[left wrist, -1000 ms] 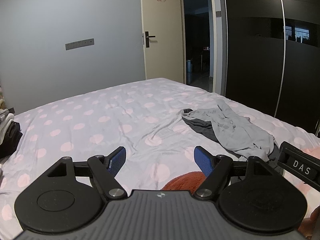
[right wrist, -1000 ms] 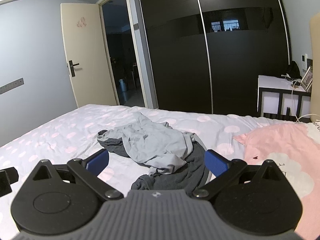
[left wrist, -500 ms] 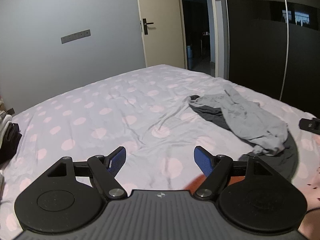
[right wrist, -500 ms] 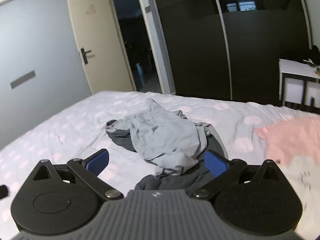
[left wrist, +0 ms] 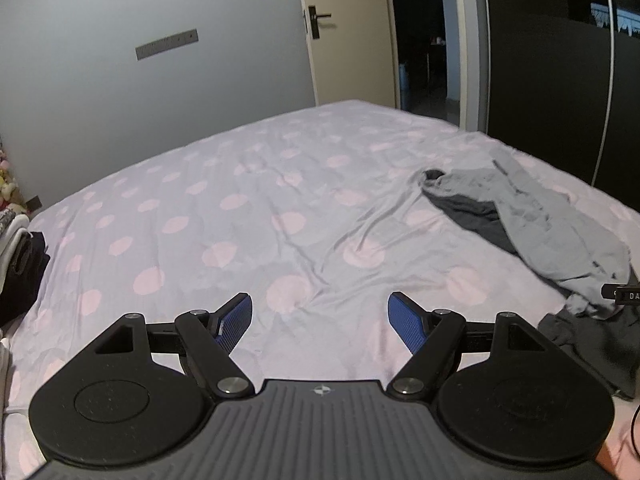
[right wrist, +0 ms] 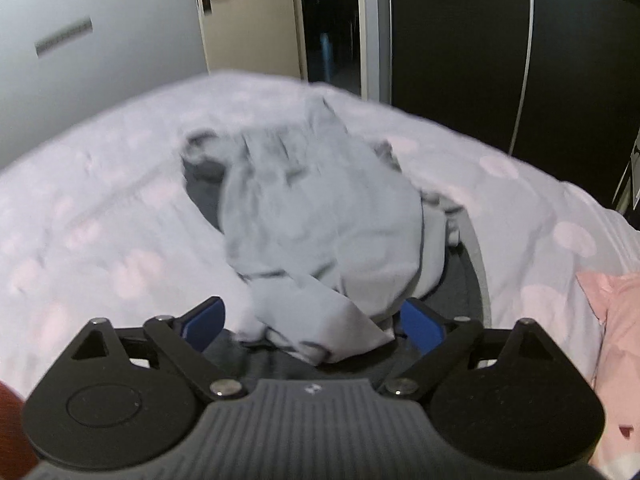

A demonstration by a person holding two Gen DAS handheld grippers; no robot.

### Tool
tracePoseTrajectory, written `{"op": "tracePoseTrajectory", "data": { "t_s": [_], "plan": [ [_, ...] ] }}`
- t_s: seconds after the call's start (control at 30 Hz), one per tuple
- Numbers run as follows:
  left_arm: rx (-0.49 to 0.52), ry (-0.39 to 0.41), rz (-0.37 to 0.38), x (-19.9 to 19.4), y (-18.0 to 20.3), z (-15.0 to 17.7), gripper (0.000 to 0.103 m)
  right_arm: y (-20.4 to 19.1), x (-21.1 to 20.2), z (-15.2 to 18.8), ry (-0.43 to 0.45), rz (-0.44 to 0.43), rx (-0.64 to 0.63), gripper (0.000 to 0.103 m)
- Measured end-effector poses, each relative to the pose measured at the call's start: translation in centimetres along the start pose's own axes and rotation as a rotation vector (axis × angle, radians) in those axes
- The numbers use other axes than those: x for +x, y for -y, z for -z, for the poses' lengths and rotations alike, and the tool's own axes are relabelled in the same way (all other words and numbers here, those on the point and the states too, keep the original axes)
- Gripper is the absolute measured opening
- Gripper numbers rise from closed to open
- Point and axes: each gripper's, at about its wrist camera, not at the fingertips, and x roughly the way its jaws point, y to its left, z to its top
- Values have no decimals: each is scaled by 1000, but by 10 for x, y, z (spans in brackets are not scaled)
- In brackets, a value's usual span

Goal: Fold clothes
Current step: 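Grasp the light grey shirt edge with the right gripper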

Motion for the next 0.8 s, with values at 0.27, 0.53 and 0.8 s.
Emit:
{"op": "tracePoseTrajectory", "data": {
  "t_s": [0.27, 0.53, 0.8],
  "plan": [
    [12, -41, -32, 19, -19, 0, 88, -2, 54, -18, -94, 57, -50, 31],
    [-1, 10, -127, -1, -59, -17, 88, -48, 13, -102, 69, -17, -171, 10],
    [-11, 109, -272, -49, -111, -40, 88, -144, -77, -198, 276, -216, -274, 9]
  ]
}}
